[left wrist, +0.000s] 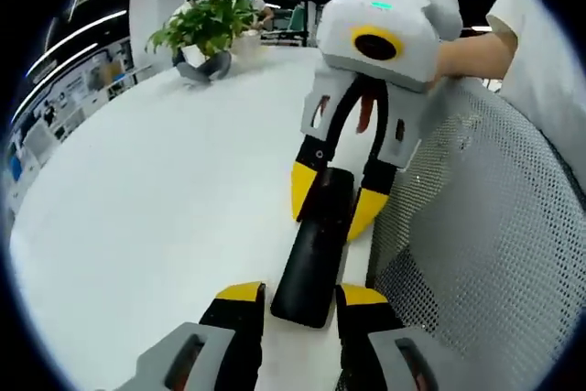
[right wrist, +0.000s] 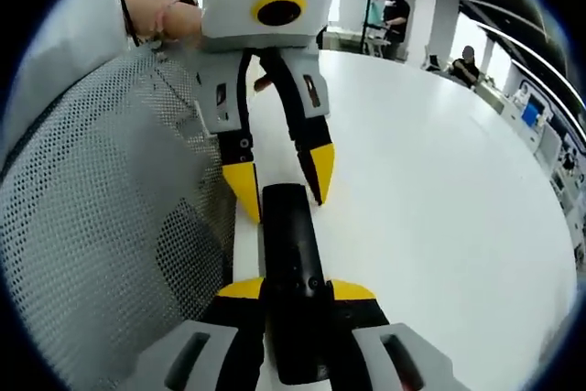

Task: Press the specified remote control buttons in sequence, fully releasing each button before pressing the next.

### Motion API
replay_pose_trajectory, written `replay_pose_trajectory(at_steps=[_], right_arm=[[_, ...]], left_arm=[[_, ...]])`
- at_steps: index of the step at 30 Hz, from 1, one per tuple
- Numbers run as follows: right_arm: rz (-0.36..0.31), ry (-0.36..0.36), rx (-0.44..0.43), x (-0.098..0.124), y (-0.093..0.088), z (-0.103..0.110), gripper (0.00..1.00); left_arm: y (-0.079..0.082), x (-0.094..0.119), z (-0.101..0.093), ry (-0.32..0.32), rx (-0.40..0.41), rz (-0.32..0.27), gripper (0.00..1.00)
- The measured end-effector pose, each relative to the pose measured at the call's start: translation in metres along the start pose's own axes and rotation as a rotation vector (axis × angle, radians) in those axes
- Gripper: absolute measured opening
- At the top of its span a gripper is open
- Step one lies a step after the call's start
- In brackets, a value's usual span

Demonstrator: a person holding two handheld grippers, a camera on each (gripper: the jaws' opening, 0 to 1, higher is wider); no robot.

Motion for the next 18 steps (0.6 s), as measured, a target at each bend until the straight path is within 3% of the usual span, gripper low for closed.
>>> replay_pose_trajectory(at_steps=[6, 10, 13, 18], right_arm=[[-0.009, -0.001, -0.014, -0.001, 0.000, -0.001, 0.22], [-0.012, -0.001, -0.019, -0.001, 0.000, -0.002, 0.22], [-0.014, -0.004, -0.014, -0.001, 0.001, -0.002, 0.22], [-0.016, -0.007, -0.016, -0.001, 0.000, -0.002, 0.22]], left_arm=[[0.012, 0.036, 0.001, 0.114, 0.042, -0.108, 0.48], [0.022, 0.059, -0.001, 0.186, 0.038, -0.253, 0.54], [0.031, 0.075, -0.003, 0.233, 0.027, -0.423, 0.62], [0.028, 0.095, 0.002, 0.367, 0.046, -0.552, 0.81]])
Point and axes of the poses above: the point that each gripper's makers call its tool centre point, and the gripper's own axes: x roughly backward along the fingers, z roughly to its left, y roughly out of its top, the point moved 7 cm from there along x, roughly backward along the fingers, and after that the axes turned 9 degrees about -y, right-handed, at the moved point
